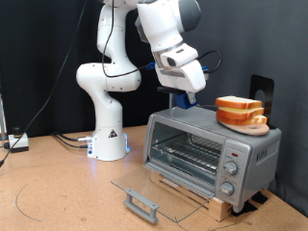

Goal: Make a piece of toast with the oven

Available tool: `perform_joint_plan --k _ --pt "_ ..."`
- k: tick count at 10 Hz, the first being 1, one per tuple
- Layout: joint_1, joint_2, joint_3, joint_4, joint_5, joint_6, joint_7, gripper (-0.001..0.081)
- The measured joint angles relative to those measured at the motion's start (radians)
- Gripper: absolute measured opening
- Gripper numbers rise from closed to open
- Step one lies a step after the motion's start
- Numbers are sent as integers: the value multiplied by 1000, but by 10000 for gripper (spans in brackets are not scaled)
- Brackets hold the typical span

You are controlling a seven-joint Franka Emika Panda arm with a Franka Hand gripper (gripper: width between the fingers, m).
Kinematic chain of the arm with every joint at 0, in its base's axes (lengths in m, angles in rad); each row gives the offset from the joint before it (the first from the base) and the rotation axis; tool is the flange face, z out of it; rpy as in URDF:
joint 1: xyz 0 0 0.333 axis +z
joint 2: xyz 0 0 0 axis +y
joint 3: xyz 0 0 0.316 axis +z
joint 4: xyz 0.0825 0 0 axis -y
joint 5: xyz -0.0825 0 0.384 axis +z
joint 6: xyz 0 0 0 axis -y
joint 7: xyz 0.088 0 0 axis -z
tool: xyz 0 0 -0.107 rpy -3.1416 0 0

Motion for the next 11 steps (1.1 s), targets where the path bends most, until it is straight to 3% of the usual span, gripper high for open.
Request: perform_joint_plan --k 4,11 --pt "0 0 23 -3 0 -30 13 423" --pt "1 11 99 -7 25 -9 85 423"
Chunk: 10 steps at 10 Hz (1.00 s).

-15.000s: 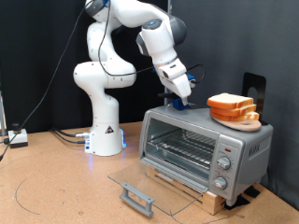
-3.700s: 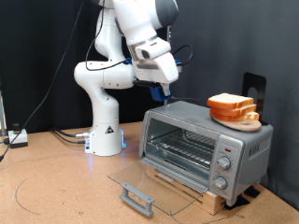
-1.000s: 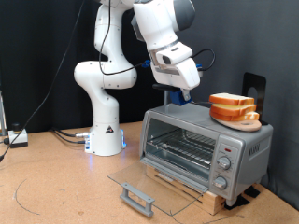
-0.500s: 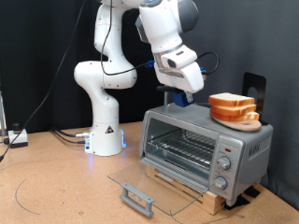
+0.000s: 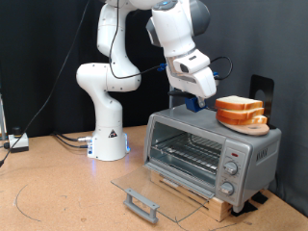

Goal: Make a piece of toast with the oven

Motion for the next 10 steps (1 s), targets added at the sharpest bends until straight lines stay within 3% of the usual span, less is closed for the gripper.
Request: perform_joint_plan --k 10 --pt "0 21 69 4 68 27 23 423"
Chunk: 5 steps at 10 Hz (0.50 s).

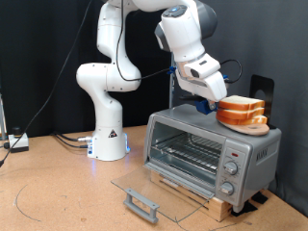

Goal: Make a piece of toast with the oven

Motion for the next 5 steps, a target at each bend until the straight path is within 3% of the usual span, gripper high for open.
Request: perform_joint_plan --k 5 --pt "0 0 15 0 48 4 19 423"
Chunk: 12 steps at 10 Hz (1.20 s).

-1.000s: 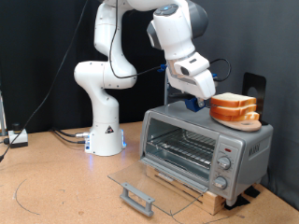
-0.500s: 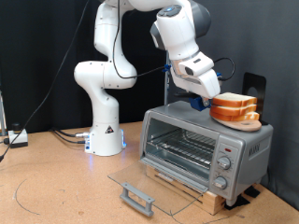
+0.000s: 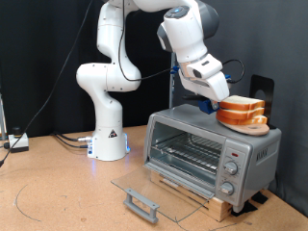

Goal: Make a piece of toast with the oven

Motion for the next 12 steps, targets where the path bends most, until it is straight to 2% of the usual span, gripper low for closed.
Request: perform_joint_plan --k 5,9,12 --pt "-1 0 -36 -4 124 0 -70 423" --pt "-3 -2 -87 -4 126 -49 -96 423" --pt "-4 -5 -97 -7 126 -63 -98 423"
